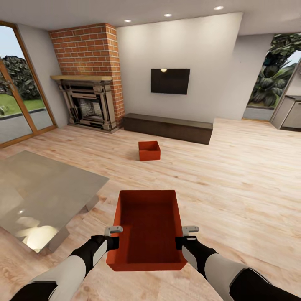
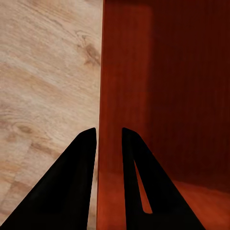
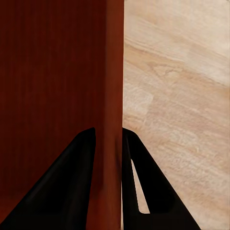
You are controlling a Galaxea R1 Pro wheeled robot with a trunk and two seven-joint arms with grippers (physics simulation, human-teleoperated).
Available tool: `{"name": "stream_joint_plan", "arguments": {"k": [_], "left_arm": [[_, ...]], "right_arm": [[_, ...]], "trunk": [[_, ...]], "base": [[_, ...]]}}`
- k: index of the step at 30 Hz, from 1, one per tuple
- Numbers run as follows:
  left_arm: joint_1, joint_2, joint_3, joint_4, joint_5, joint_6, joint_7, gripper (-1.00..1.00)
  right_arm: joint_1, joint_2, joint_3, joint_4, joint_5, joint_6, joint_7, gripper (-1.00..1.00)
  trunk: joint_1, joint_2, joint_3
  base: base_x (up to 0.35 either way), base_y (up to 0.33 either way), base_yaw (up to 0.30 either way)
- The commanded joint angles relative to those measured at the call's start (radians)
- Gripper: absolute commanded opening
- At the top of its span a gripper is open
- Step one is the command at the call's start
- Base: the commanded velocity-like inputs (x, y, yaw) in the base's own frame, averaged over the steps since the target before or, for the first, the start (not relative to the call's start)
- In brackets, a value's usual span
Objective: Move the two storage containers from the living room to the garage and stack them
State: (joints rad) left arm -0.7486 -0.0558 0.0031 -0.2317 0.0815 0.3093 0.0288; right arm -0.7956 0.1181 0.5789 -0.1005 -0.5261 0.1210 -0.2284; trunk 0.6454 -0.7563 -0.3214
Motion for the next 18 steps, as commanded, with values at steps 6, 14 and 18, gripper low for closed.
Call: {"name": "stream_joint_plan", "arguments": {"k": [6,14,18], "left_arm": [[0.000,-0.001,0.004,0.000,-0.010,0.007,0.008,-1.00],[0.000,-0.001,0.004,0.000,-0.010,0.007,0.008,-1.00],[0.000,-0.001,0.004,0.001,-0.009,0.007,0.008,-1.00]], "right_arm": [[-0.001,0.003,0.021,-0.016,0.006,0.006,-0.006,-1.00],[-0.001,0.003,0.021,-0.016,0.006,0.006,-0.006,-1.00],[-0.001,0.003,0.021,-0.016,0.006,0.006,-0.006,-1.00]], "trunk": [[-0.023,0.041,0.027],[-0.054,0.097,0.065],[-0.069,0.125,0.084]], "base": [[0.000,0.000,0.000],[0.000,0.000,0.000],[0.000,0.000,0.000]]}}
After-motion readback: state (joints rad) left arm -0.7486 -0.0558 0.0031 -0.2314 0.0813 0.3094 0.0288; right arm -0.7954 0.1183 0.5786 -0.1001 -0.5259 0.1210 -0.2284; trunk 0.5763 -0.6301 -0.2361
